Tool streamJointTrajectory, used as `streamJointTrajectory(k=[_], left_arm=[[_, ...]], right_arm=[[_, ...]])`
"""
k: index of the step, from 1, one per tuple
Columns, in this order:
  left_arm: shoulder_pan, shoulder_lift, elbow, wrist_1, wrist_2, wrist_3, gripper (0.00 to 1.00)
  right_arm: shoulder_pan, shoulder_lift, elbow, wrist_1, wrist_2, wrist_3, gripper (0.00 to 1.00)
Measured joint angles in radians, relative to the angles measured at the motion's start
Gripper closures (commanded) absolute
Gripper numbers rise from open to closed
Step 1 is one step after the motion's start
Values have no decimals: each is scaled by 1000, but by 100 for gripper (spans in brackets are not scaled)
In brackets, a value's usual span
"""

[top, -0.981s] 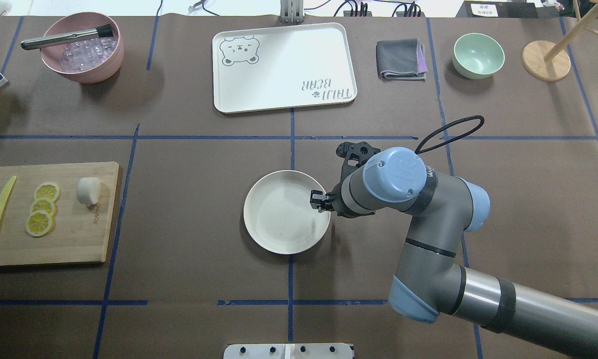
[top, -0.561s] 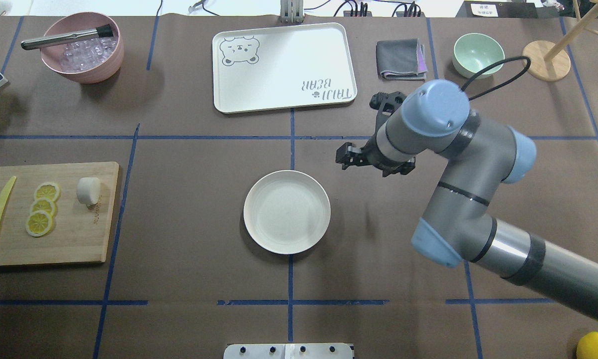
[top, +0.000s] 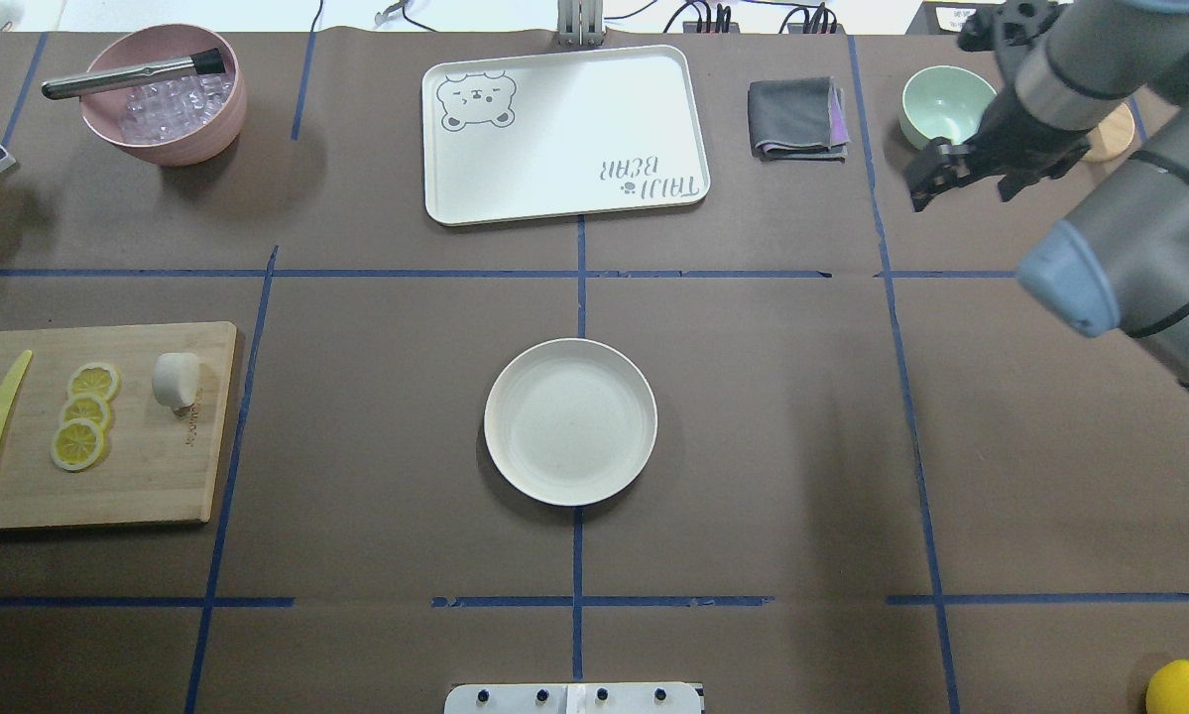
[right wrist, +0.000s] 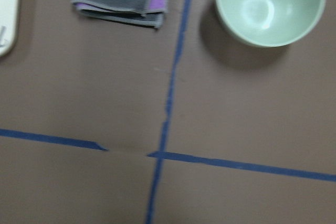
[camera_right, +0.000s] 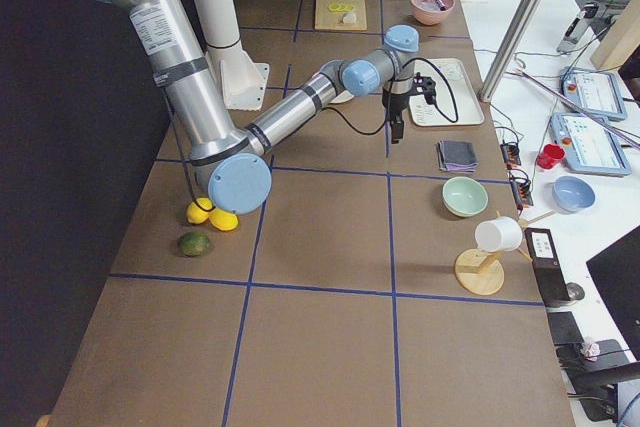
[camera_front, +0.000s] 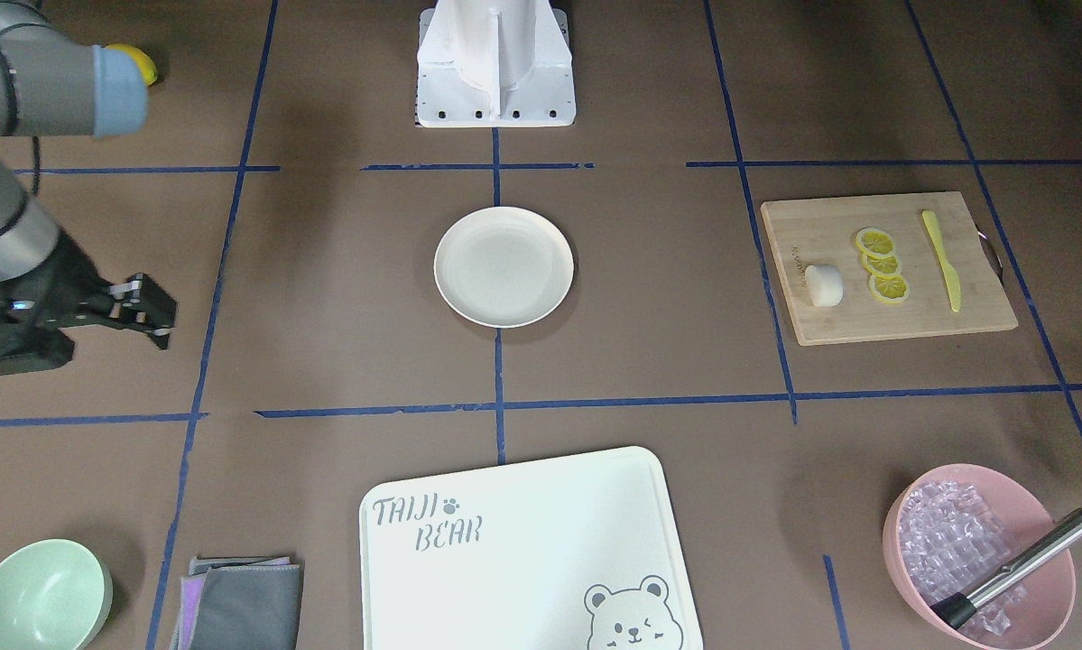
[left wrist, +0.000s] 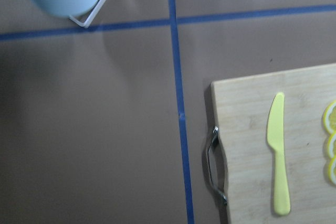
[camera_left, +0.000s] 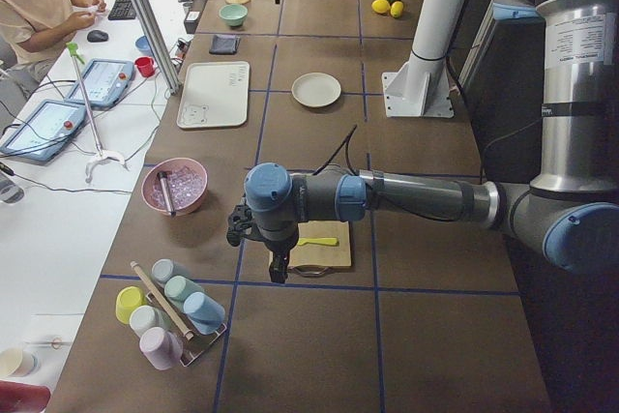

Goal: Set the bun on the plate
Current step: 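Release the plate and withdraw the right gripper away from the table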

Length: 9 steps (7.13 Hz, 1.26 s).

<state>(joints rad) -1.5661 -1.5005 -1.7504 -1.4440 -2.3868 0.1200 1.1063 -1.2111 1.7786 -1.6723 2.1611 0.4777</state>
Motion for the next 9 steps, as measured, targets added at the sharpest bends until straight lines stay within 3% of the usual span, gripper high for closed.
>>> streamJointTrajectory(k=[2, 4, 7, 9], left_arm=[[0, -35, 15, 0, 0, -5, 0], [0, -41, 20, -4, -3, 0, 0], [38, -43, -8, -106, -9, -51, 0], [210, -44, -47, -276, 8, -380, 0]], right_arm=[[204, -171, 1, -7, 83, -378, 0], [375, -351, 7, -8, 128, -633, 0], [454, -484, 38, -6, 148, -650, 0], [458, -490, 47, -6, 150, -630, 0]])
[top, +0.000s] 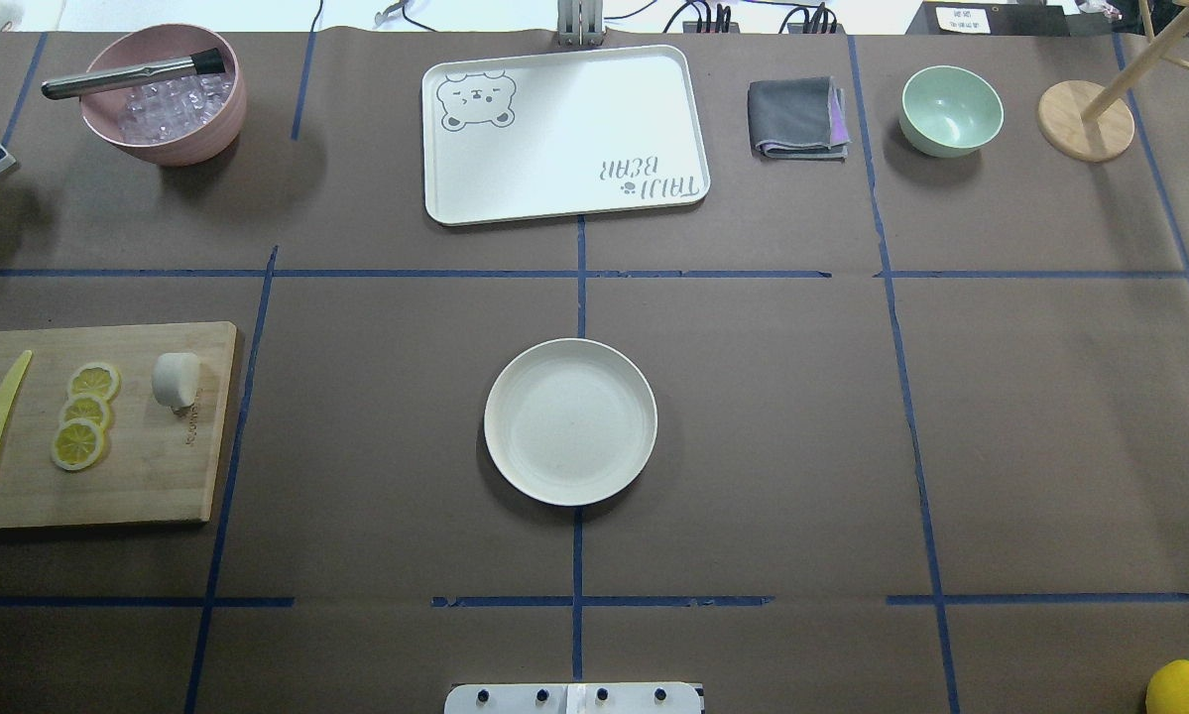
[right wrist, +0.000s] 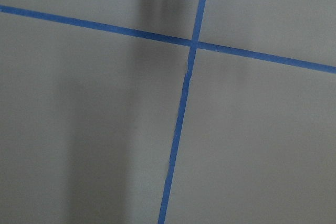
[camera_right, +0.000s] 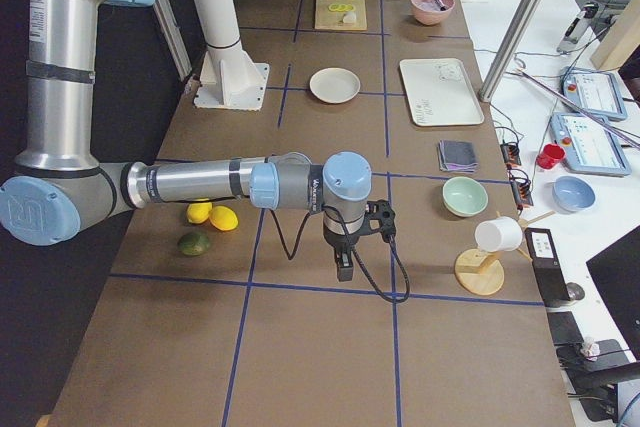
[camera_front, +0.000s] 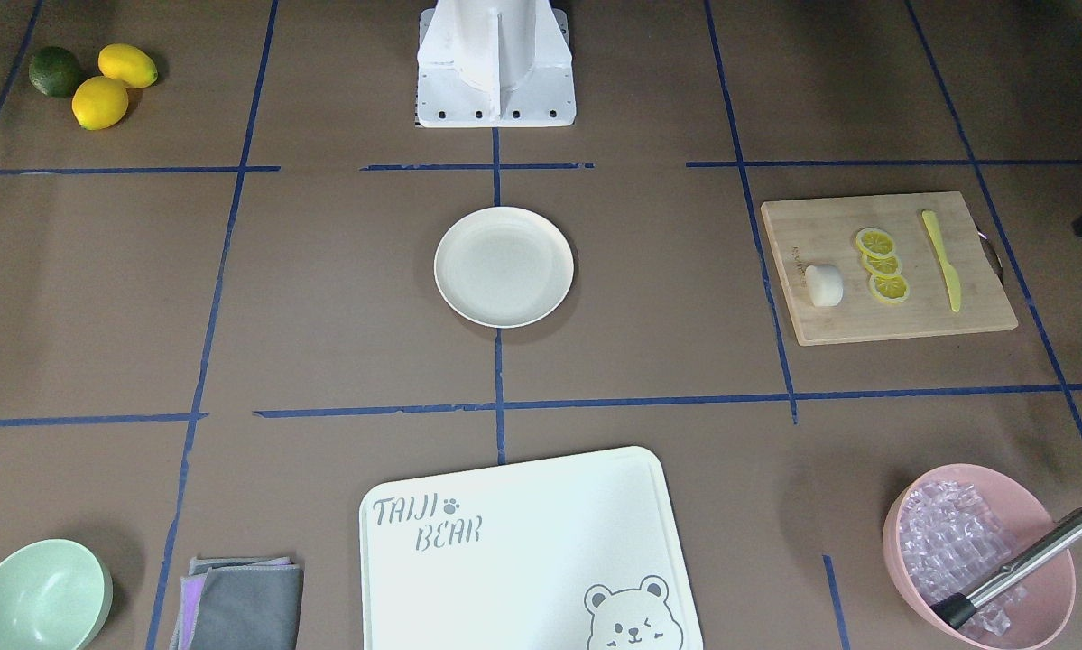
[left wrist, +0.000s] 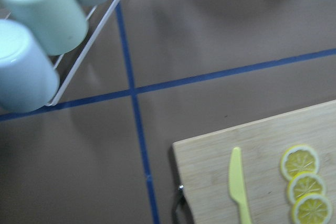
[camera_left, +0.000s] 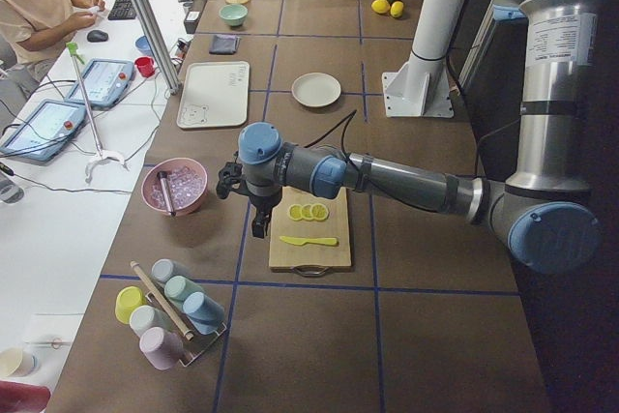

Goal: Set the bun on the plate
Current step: 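Reach the left gripper to the white bun on the cutting board and grasp it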

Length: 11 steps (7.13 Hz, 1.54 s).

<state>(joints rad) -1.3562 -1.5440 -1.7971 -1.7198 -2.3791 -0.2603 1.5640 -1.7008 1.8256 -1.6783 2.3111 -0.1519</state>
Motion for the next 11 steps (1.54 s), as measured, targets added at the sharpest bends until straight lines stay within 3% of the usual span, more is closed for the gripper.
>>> streamJointTrajectory(k=[3, 7, 9, 11], left_arm=[[313, -12, -11, -253, 174, -508, 0], [541, -65, 6, -285, 323, -688, 2], [572, -79, 26, -285, 333, -696, 27], [585, -82, 39, -285, 334, -693, 42]], right_arm=[[1, -1, 1, 0, 1, 2, 0], [1, -1, 1, 1, -1, -6, 0], [1, -1, 0, 1, -1, -7, 0], [1, -2, 0, 0, -1, -6, 0]])
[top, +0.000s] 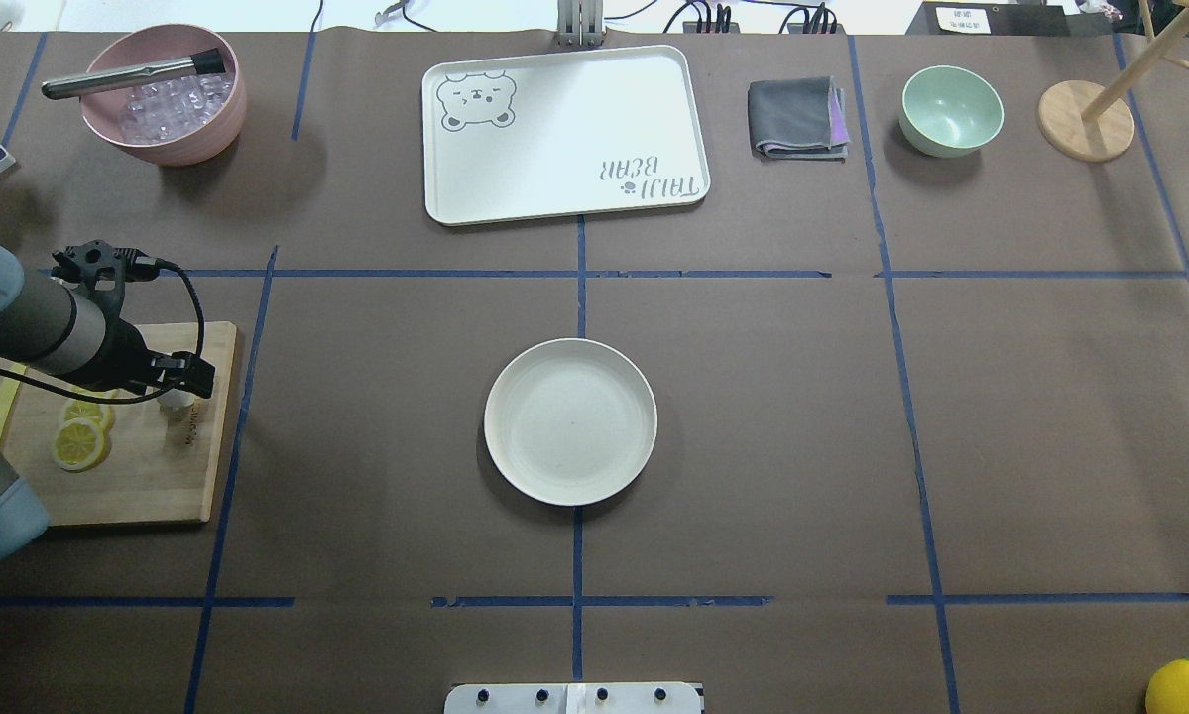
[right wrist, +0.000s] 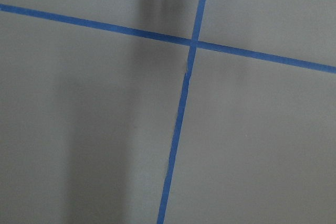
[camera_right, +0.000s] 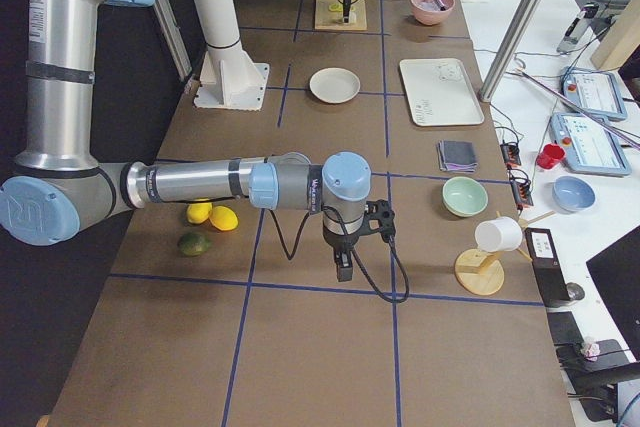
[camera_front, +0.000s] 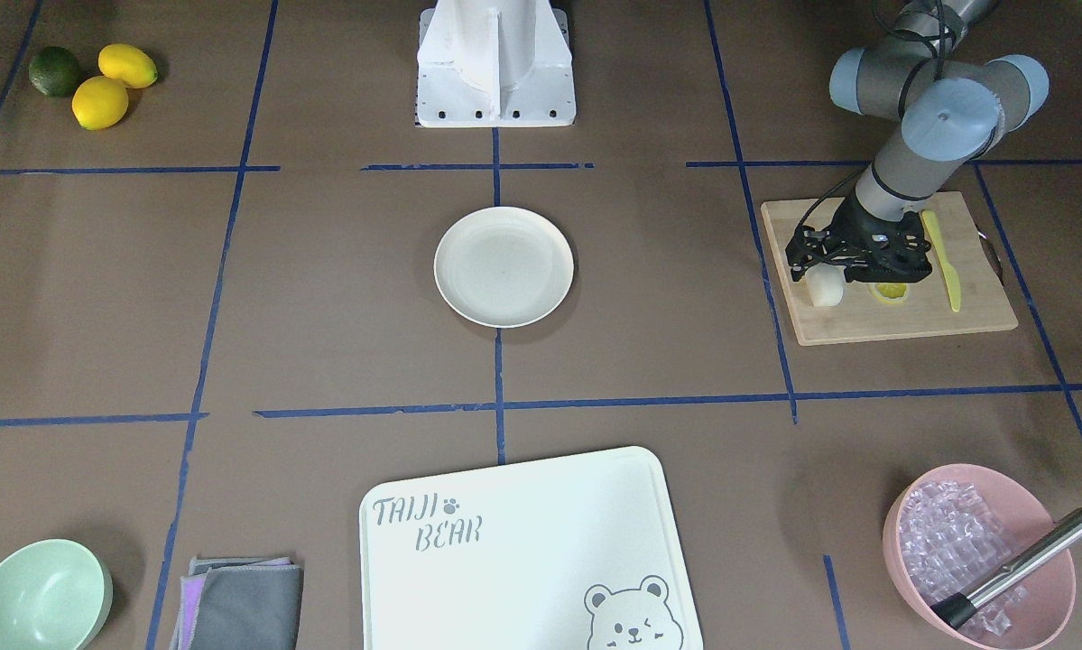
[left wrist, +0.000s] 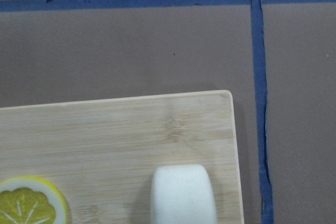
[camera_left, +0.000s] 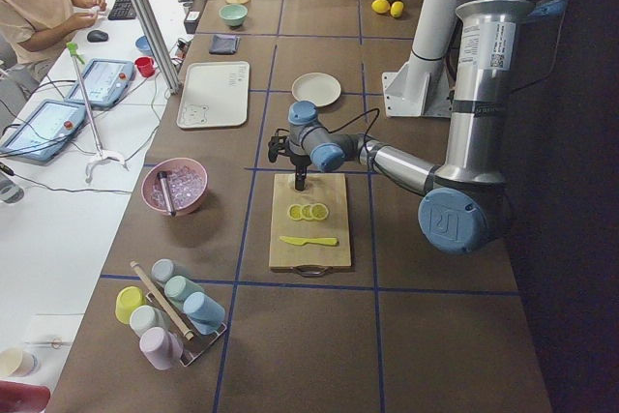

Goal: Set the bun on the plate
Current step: 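Reach the left gripper to the white bun on the cutting board and grasp it, then carry the bun with the left gripper over the white plate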

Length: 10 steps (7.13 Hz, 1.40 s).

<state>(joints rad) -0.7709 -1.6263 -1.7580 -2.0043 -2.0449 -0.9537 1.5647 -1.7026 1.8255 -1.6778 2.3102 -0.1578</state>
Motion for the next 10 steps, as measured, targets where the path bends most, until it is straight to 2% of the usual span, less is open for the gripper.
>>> streamJointTrajectory(k=[1, 2, 5, 6, 7, 8, 10], left_arm=[[2, -1, 7, 0, 0, 2, 66], [2, -2, 10, 0, -1, 3, 79], [-2, -13, -28, 18, -2, -3, 78], [-5, -45, -54, 66, -1, -8, 77], [-7, -118, -82, 161, 4, -29, 77], [4, -235, -101, 287, 29, -79, 76], [105, -455, -100, 483, 121, -217, 74]], right_arm=[[0, 0, 0, 0, 0, 1, 0], [0, 0, 0, 0, 0, 2, 0], [0, -1, 0, 0, 1, 3, 0], [0, -2, 1, 0, 2, 3, 0], [0, -2, 1, 0, 2, 3, 0], [0, -2, 1, 0, 2, 3, 0], [0, -2, -1, 0, 2, 5, 0]])
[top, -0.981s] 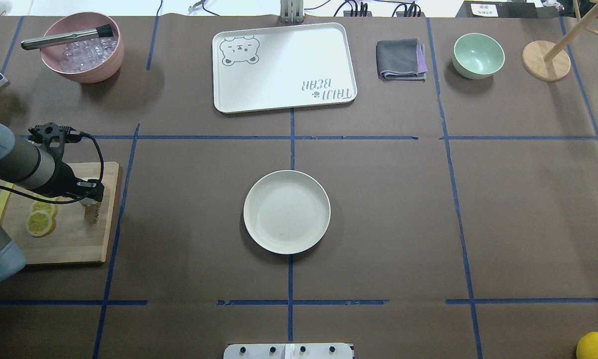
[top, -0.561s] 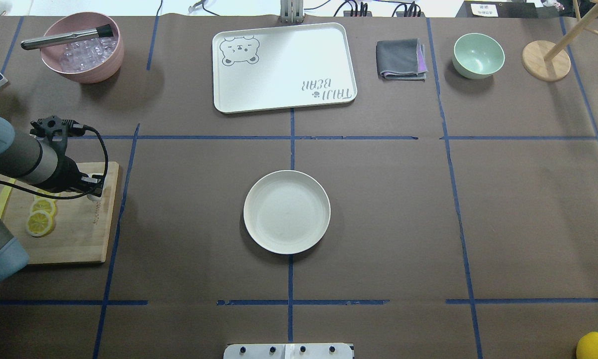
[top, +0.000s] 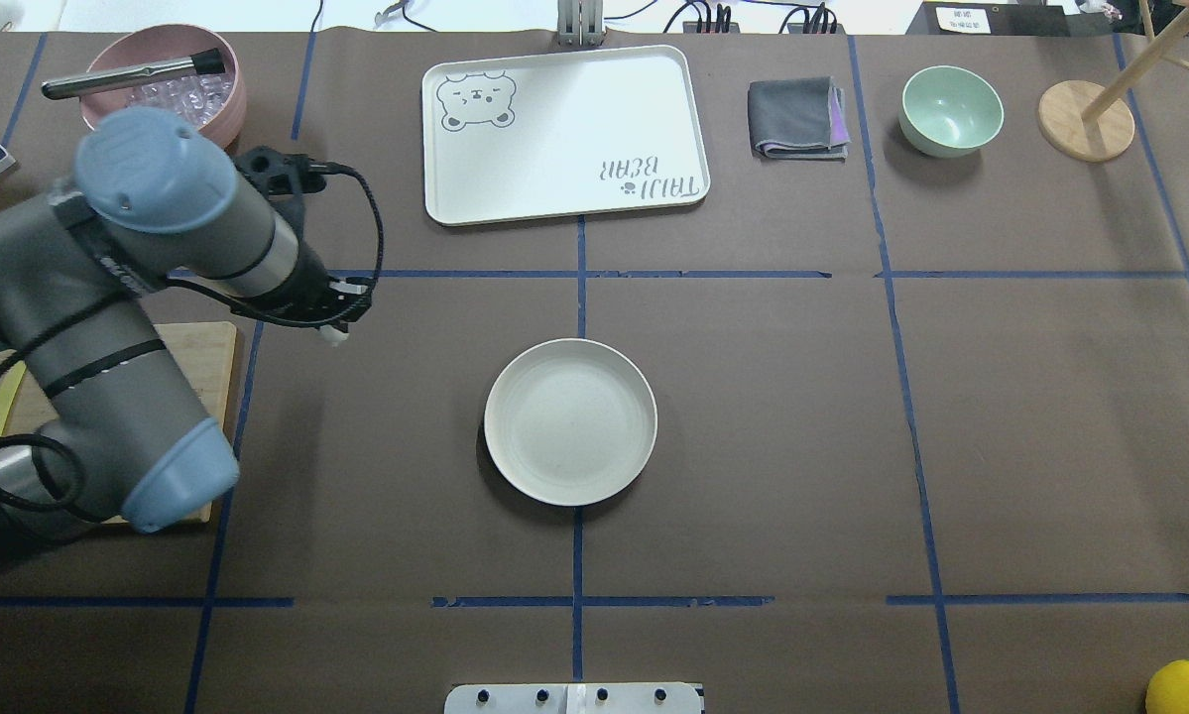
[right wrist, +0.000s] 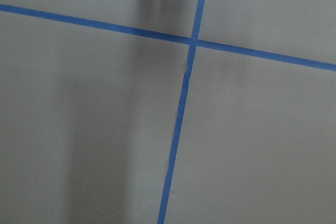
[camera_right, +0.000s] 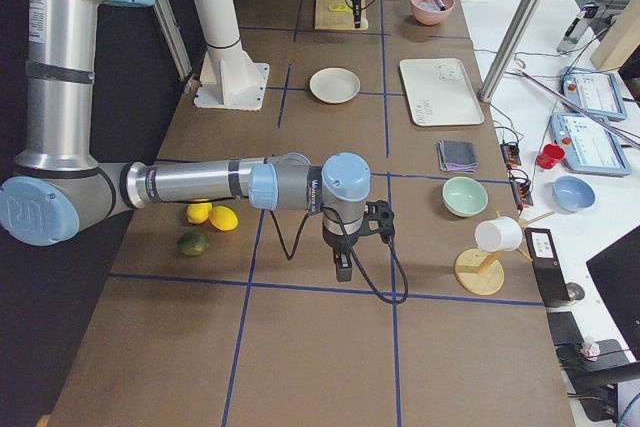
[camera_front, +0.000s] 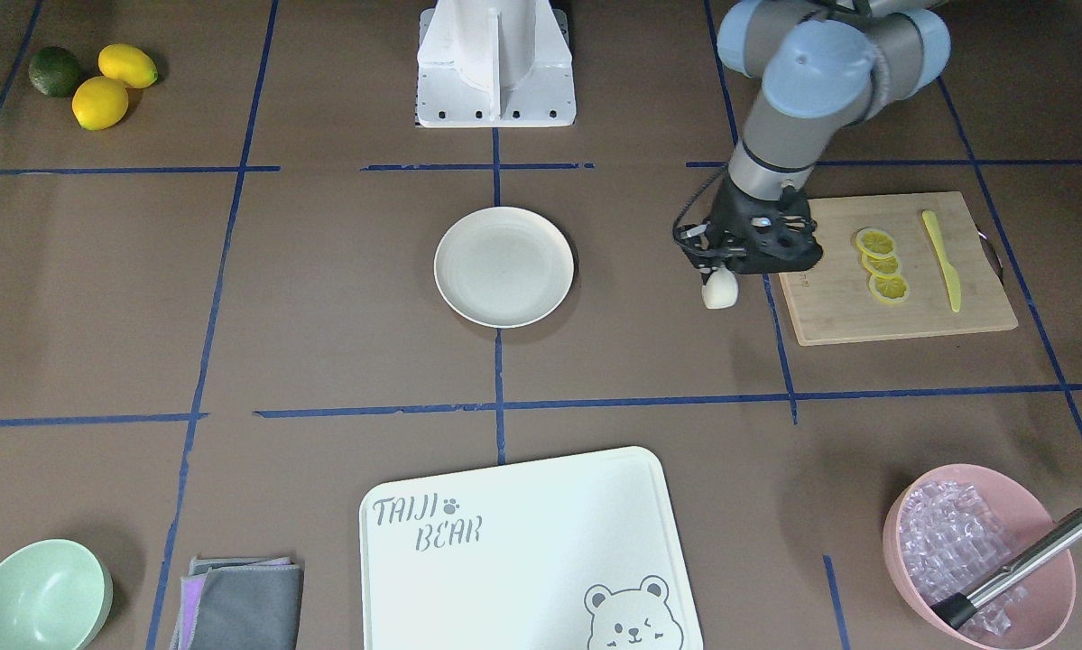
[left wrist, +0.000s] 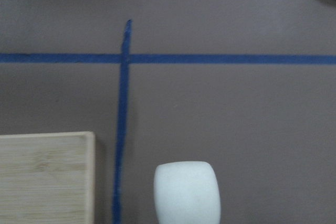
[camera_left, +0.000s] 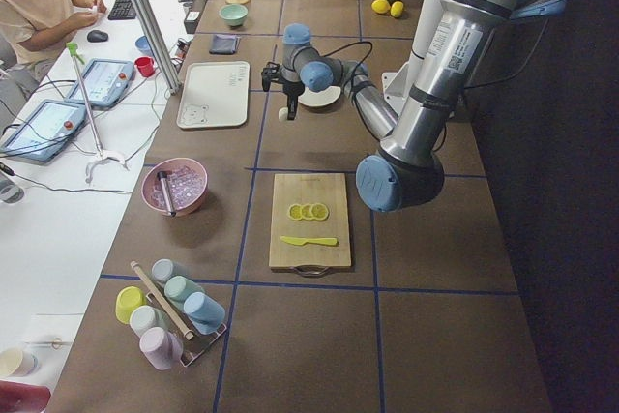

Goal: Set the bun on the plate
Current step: 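Carry the bun with the left gripper over the white plate, then lower the bun onto the plate and open the left gripper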

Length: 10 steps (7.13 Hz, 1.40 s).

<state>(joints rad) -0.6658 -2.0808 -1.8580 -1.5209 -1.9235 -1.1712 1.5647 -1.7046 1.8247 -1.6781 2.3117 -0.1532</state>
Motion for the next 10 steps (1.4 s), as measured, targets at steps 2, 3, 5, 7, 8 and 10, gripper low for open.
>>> streamJointTrajectory(k=[2, 3, 5, 7, 8, 10], left_arm=[[146, -181, 109, 36, 110, -135, 74], [199, -262, 199, 25, 139, -173, 71], [257, -333, 349, -74, 160, -204, 48], [274, -338, 412, -131, 171, -207, 12], [277, -337, 416, -137, 171, -207, 0], [273, -334, 386, -127, 168, -205, 0]], right_arm=[[0, -1, -1, 0, 0, 1, 0], [0, -1, -2, 0, 0, 1, 0], [0, -1, -2, 0, 0, 1, 0], [0, -1, -1, 0, 0, 2, 0], [0, -1, 0, 0, 0, 3, 0], [0, 0, 1, 0, 0, 3, 0]])
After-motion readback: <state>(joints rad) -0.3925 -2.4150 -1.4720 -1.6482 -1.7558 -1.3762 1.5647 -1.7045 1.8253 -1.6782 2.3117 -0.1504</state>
